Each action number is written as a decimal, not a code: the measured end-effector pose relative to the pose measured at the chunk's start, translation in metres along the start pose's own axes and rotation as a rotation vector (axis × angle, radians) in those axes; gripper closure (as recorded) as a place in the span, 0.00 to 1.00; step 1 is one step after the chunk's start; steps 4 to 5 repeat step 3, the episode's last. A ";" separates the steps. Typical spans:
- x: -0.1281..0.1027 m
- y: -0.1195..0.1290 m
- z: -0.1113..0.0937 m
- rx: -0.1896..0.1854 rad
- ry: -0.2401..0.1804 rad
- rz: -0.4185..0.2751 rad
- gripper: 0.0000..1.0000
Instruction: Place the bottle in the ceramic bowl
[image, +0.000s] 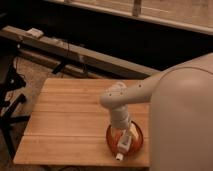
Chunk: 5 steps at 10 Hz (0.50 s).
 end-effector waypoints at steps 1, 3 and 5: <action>0.000 0.000 0.000 0.000 0.000 0.000 0.20; 0.000 -0.001 0.000 0.000 0.001 0.002 0.20; 0.000 -0.001 0.000 0.000 0.001 0.002 0.20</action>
